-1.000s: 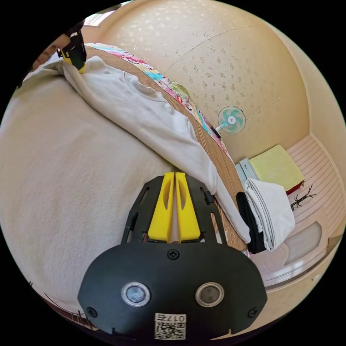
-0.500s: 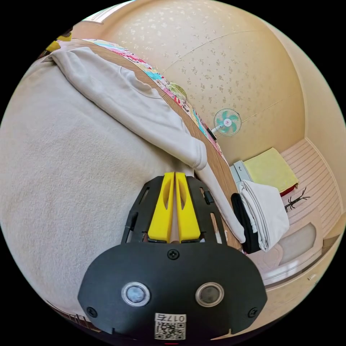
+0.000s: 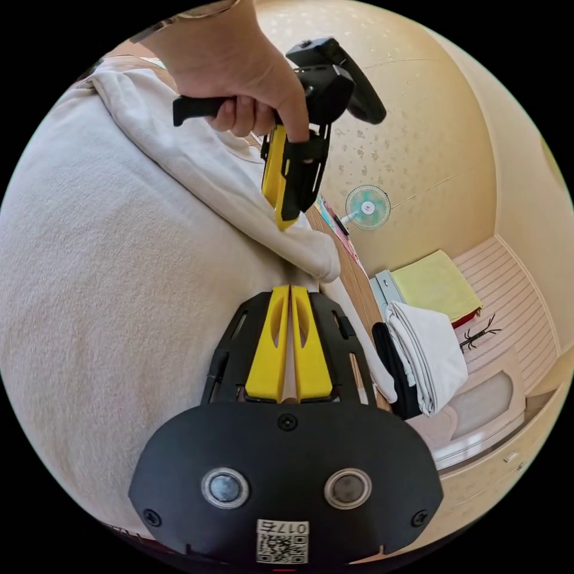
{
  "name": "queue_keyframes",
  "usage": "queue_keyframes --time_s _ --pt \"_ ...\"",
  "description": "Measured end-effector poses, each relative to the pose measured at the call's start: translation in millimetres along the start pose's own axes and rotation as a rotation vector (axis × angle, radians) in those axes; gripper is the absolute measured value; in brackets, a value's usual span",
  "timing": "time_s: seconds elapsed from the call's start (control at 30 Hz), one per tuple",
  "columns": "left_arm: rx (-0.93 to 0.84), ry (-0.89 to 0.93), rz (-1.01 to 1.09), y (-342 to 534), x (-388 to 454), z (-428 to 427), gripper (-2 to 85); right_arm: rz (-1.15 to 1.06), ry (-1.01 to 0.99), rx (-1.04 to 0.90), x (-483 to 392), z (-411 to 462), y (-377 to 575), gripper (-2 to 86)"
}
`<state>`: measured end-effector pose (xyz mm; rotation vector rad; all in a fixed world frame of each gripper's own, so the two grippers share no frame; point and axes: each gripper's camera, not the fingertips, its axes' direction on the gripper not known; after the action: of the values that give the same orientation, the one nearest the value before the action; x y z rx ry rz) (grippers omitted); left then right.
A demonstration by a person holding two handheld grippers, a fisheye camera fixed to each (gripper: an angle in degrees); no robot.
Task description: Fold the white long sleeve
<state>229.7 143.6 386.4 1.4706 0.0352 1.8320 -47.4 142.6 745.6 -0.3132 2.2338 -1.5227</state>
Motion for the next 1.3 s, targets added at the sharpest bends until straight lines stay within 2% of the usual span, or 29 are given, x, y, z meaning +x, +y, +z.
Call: queue_keyframes --time_s 0.03,0.1,0.23,0.3,0.37,0.43,0.5,0.57,0.63,0.77,0.87,0.9,0.97,1.03,1.1,1.17,1.23,1.3 --pt "0.03 -0.049 0.016 3.8 6.0 0.6 8.3 -0.005 0.01 -0.004 -2.1 0.9 -1.1 0.4" --pt "0.089 -0.021 0.008 14.1 6.0 -10.0 2.3 -0.007 0.027 -0.002 -4.9 1.4 -1.9 0.4" --pt "0.417 0.05 -0.156 54.3 -18.6 -70.8 0.4 -0.006 0.063 0.007 -10.5 1.9 -3.4 0.4" --pt "0.498 0.063 -0.244 60.1 -36.8 -86.0 0.5 -0.005 0.07 0.008 -11.6 1.8 -4.1 0.4" --pt "0.481 0.056 -0.298 52.1 -53.8 -83.2 1.5 -0.004 0.068 0.008 -11.9 1.8 -5.3 0.3" --pt "0.339 0.074 -0.31 31.6 -69.6 -55.9 5.1 -0.005 0.067 0.007 -12.2 1.8 -6.2 0.3" --pt "0.271 0.062 -0.33 29.6 -71.5 -42.6 8.3 -0.004 0.066 0.007 -12.5 1.8 -7.0 0.3" --pt "0.338 -0.017 -0.374 50.7 -61.7 -51.5 9.3 -0.004 0.066 0.007 -13.1 1.7 -8.0 0.3" --pt "0.457 -0.13 -0.438 101.4 -42.8 -73.8 8.9 -0.003 0.067 0.008 -13.7 1.6 -8.6 0.3" --pt "0.53 -0.331 -0.567 193.3 -23.0 -94.1 8.3 -0.001 0.074 0.012 -15.7 1.4 -9.9 0.3" --pt "0.445 -0.485 -0.715 253.5 -35.8 -91.6 4.0 0.0 0.077 0.012 -17.0 1.1 -11.0 0.3" --pt "0.364 -0.537 -0.776 270.1 -52.2 -85.6 2.3 0.0 0.077 0.012 -17.2 1.1 -11.2 0.3" --pt "0.308 -0.462 -0.818 290.9 -83.7 -79.3 0.9 -0.002 0.079 0.012 -18.4 0.8 -12.3 0.3" --pt "0.418 -0.281 -0.89 318.3 -113.2 -89.4 -0.1 -0.002 0.079 0.011 -19.1 0.6 -13.0 0.3" --pt "0.476 -0.241 -0.928 331.3 -119.9 -89.9 -0.5 -0.002 0.08 0.011 -19.9 0.4 -13.6 0.3" --pt "0.536 -0.307 -0.943 340.5 -106.8 -93.7 -0.8 0.0 0.079 0.011 -20.8 0.1 -14.3 0.3" --pt "0.684 -0.465 -1.029 362.0 -69.3 -110.0 -0.9 0.001 0.079 0.01 -21.5 -0.1 -14.9 0.3" --pt "0.758 -0.489 -1.014 374.6 -45.8 -114.2 -1.0 0.001 0.08 0.009 -22.4 -0.4 -15.4 0.3"
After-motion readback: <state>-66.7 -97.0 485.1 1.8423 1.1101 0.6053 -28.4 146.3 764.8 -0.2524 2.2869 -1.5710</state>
